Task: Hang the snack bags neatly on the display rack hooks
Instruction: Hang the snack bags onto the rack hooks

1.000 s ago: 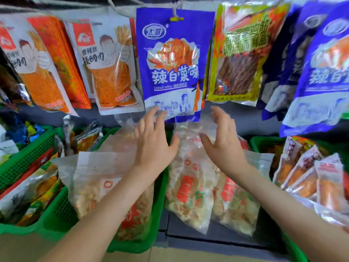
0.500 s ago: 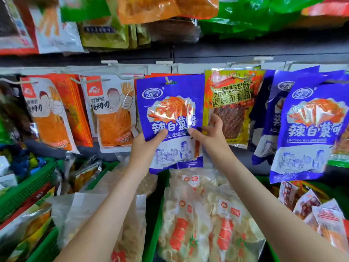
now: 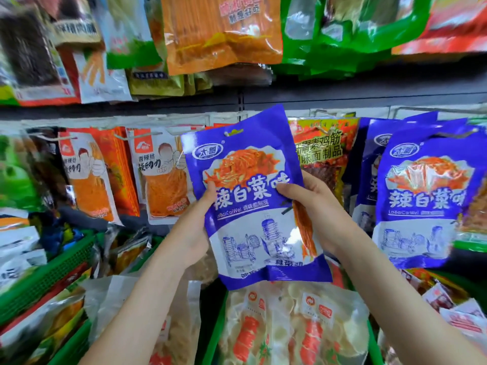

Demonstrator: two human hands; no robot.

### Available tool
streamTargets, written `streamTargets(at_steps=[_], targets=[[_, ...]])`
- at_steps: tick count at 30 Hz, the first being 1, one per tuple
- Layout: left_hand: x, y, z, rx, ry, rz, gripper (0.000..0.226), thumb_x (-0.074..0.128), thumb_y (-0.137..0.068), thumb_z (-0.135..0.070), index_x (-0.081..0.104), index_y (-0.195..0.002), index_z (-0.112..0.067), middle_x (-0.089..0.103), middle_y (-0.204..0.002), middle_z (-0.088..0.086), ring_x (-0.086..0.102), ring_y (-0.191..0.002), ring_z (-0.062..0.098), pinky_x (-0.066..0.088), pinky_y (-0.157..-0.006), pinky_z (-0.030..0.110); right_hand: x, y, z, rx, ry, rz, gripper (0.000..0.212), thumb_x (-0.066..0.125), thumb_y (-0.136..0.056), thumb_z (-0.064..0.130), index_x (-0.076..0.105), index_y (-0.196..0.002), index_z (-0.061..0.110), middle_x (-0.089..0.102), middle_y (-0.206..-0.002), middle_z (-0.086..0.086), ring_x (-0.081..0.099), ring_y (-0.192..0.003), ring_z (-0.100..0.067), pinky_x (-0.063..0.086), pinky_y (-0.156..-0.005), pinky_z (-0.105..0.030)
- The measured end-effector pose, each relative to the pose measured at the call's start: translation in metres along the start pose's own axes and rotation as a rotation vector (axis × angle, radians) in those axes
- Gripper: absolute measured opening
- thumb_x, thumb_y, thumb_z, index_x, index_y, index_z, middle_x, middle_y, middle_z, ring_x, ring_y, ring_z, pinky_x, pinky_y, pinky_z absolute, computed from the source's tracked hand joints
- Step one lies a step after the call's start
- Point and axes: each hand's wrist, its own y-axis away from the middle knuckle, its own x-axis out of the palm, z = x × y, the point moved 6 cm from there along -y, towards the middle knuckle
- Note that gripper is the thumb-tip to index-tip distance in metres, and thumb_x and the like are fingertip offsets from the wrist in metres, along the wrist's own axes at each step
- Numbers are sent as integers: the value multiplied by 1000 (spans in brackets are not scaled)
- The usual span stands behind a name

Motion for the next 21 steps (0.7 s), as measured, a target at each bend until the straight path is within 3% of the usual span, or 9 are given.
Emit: streamTargets(at_steps=[1,3,5,8,11,13,16,18,21], targets=[[-2,0,3,-2,-18,2,38,35,-98,-28,51,-127,-8,51,-133,16,64,-76,7,46,-55,5,1,2,4,-6,6,5,28,57,-88,11,56,-117,8,70,-103,-15,67,-91,-35,55,-83,-46],[2,6,3,-36,-88,-20,41,58,-79,-36,61,-116,-17,67,-114,10,68,-89,18,57,-72,27,5,5,10,-26,12,23,26,56,-89,10,57,-115,9,70,-102,-14,68,-89,-33,56,-81,-44],[-6,12,-3,-46,-60,-29,44,71,-66,-38,65,-104,-18,72,-100,6,70,-86,19,59,-71,36,11,8,13,-51,21,66,21,54,-89,6,59,-110,9,71,-102,-14,68,-88,-32,56,-80,-42],[-22,20,-15,-54,-77,-7,61,91,-43,-30,71,-98,-13,71,-102,12,69,-90,25,58,-72,41,24,10,7,-48,37,130,21,53,-88,-1,60,-106,10,71,-99,-11,69,-84,-27,57,-76,-38],[-34,25,-20,-70,-85,-74,41,73,-65,-22,68,-104,-9,70,-103,15,69,-90,28,57,-78,44,33,7,-7,-23,3,114,21,56,-86,-1,61,-105,9,71,-98,-11,69,-83,-26,57,-73,-36],[-30,28,-19,-77,-144,-90,41,63,-74,-22,63,-113,-10,69,-109,14,67,-97,29,54,-84,45,34,5,-13,9,-41,81,20,59,-87,7,62,-106,7,71,-100,-12,69,-83,-25,58,-72,-33],[-15,27,-11,-93,-211,-88,43,60,-77,-34,61,-115,-14,69,-110,11,66,-101,28,53,-86,44,26,4,-14,27,-78,13,24,64,-84,19,64,-107,9,72,-99,-10,70,-84,-22,57,-78,-36],[-1,25,-1,-104,-211,-88,45,61,-75,-37,62,-115,-14,70,-106,10,68,-97,26,56,-80,41,12,6,-9,14,-88,-50,22,63,-85,20,65,-106,12,73,-96,-8,70,-81,-22,58,-77,-37],[29,20,15,-150,-189,-23,31,59,-83,-37,65,-107,-19,71,-104,8,69,-93,23,57,-79,40,-19,15,-1,-8,-91,-122,14,59,-88,17,65,-101,14,74,-89,-7,70,-76,-23,59,-72,-36]])
